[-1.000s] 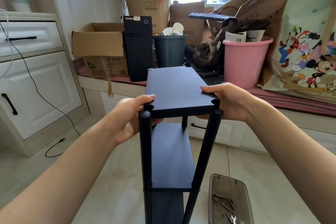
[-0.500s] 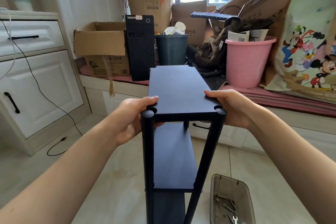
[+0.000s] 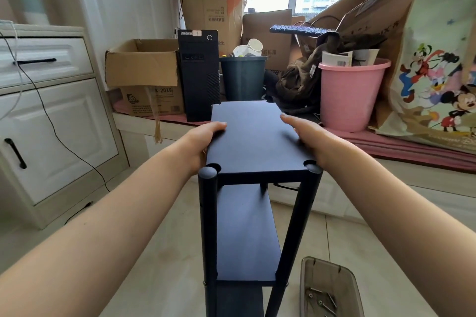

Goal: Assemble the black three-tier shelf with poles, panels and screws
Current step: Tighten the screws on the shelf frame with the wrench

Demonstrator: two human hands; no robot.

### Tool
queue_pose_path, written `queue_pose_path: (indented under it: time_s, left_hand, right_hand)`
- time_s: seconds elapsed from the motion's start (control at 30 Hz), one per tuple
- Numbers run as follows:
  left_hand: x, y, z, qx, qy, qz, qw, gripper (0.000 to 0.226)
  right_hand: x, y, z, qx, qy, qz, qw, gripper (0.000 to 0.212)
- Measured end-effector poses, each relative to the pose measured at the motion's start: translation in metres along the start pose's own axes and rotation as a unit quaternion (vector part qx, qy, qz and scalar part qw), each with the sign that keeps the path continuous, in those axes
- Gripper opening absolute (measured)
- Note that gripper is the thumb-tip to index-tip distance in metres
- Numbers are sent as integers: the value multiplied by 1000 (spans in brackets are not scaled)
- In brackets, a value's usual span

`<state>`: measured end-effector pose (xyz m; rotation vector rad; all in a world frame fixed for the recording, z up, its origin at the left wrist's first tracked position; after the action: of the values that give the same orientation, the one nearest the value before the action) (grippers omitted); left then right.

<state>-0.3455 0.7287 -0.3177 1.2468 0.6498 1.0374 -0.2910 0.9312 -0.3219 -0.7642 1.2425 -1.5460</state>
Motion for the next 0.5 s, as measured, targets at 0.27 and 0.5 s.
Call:
queue_pose_path:
  time_s: [0.27,0.5]
  left_hand:
    - [-4,-4,-10,-10,12,-10,1000,20]
    - [-3,-1,-11,-8,21,-22,999,21]
  right_hand:
    - [1,2,-12,-31,14,-26,999,21]
    - [2,7,-13,-33,8,-43,998,20]
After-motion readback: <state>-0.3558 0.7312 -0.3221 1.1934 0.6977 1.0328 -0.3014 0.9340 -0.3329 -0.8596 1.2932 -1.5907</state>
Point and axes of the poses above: each hand's wrist, its own z-axis away from the middle knuckle, its own x-axis out of the palm, y = z × x, the point moved 3 cm from there along -z, towards the middle knuckle, and after that the axes turned 4 degrees about -y, right-handed, at the moved point
